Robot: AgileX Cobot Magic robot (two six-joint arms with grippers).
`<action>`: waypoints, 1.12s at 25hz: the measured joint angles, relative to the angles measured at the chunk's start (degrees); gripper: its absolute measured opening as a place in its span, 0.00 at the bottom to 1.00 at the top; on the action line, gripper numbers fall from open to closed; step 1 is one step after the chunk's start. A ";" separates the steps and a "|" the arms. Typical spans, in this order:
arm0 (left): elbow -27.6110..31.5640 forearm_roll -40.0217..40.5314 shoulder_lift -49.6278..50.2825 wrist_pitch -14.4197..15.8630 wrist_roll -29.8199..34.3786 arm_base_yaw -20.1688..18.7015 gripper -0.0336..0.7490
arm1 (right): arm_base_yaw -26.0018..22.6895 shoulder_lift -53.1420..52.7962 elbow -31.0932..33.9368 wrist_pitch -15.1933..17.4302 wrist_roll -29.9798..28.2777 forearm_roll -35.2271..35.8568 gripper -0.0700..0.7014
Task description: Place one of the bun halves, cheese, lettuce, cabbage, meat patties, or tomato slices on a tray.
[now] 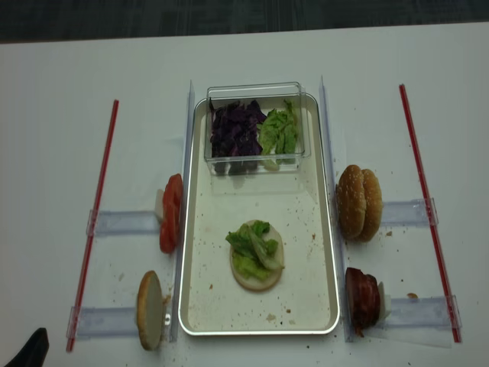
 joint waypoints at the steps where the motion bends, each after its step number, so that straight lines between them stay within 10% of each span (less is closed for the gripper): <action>1: 0.00 0.00 0.00 0.00 0.00 0.00 0.73 | 0.00 0.00 0.16 0.00 0.00 0.00 0.90; 28: 0.00 0.03 0.00 0.00 0.00 0.00 0.73 | 0.00 -4.28 0.29 0.00 0.34 0.23 0.87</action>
